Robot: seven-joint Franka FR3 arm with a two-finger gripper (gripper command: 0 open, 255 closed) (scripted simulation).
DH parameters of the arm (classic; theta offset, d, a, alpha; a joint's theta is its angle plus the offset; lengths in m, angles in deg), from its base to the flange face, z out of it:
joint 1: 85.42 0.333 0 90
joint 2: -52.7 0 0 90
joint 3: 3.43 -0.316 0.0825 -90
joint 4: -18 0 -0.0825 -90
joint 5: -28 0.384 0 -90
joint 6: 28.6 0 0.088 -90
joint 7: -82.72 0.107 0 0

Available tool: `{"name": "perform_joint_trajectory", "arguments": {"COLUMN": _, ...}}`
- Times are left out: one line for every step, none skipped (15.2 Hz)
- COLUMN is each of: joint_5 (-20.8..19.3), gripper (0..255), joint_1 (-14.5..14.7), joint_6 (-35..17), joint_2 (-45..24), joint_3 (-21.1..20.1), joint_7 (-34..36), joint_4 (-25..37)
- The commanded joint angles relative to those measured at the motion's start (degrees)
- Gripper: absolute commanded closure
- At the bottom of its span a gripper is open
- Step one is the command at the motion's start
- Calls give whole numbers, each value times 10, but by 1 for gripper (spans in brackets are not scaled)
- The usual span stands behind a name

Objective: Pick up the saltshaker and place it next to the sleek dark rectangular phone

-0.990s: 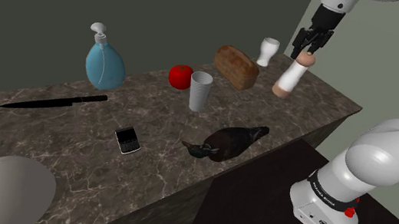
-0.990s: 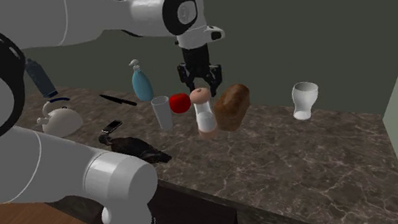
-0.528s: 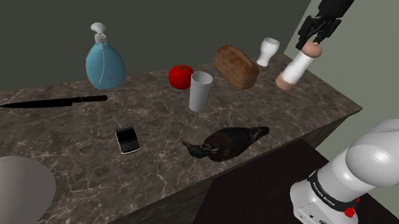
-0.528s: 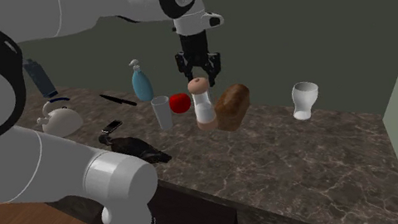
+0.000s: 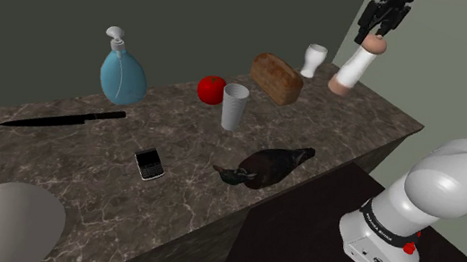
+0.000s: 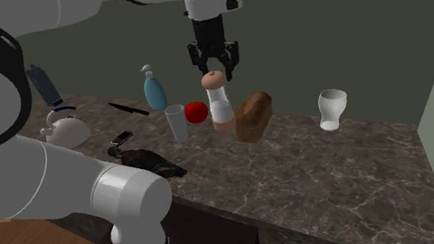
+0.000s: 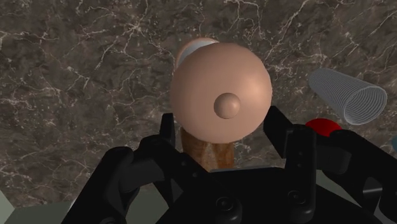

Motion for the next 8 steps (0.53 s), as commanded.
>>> {"name": "perform_joint_trajectory", "arguments": {"joint_5": 2, "gripper": 255, "joint_1": 1, "joint_6": 16, "joint_2": -4, "joint_3": -2, "joint_7": 0, "joint_4": 20}}
{"name": "perform_joint_trajectory", "arguments": {"joint_5": 2, "gripper": 255, "joint_1": 2, "joint_6": 23, "joint_2": -6, "joint_3": -2, "joint_7": 0, "joint_4": 29}}
{"name": "perform_joint_trajectory", "arguments": {"joint_5": 3, "gripper": 255, "joint_1": 2, "joint_6": 30, "joint_2": -8, "joint_3": -3, "joint_7": 0, "joint_4": 38}}
{"name": "perform_joint_trajectory", "arguments": {"joint_5": 4, "gripper": 255, "joint_1": 2, "joint_6": 37, "joint_2": -10, "joint_3": -3, "joint_7": -1, "joint_4": 47}}
{"name": "perform_joint_trajectory", "arguments": {"joint_5": 4, "gripper": 255, "joint_1": 3, "joint_6": 45, "joint_2": -12, "joint_3": -3, "joint_7": -1, "joint_4": 57}}
{"name": "perform_joint_trajectory", "arguments": {"joint_5": 5, "gripper": 255, "joint_1": 3, "joint_6": 52, "joint_2": -15, "joint_3": -4, "joint_7": -1, "joint_4": 66}}
{"name": "perform_joint_trajectory", "arguments": {"joint_5": 5, "gripper": 255, "joint_1": 4, "joint_6": 59, "joint_2": -17, "joint_3": -4, "joint_7": -1, "joint_4": 76}}
{"name": "perform_joint_trajectory", "arguments": {"joint_5": 6, "gripper": 255, "joint_1": 4, "joint_6": 66, "joint_2": -20, "joint_3": -5, "joint_7": -2, "joint_4": 86}}
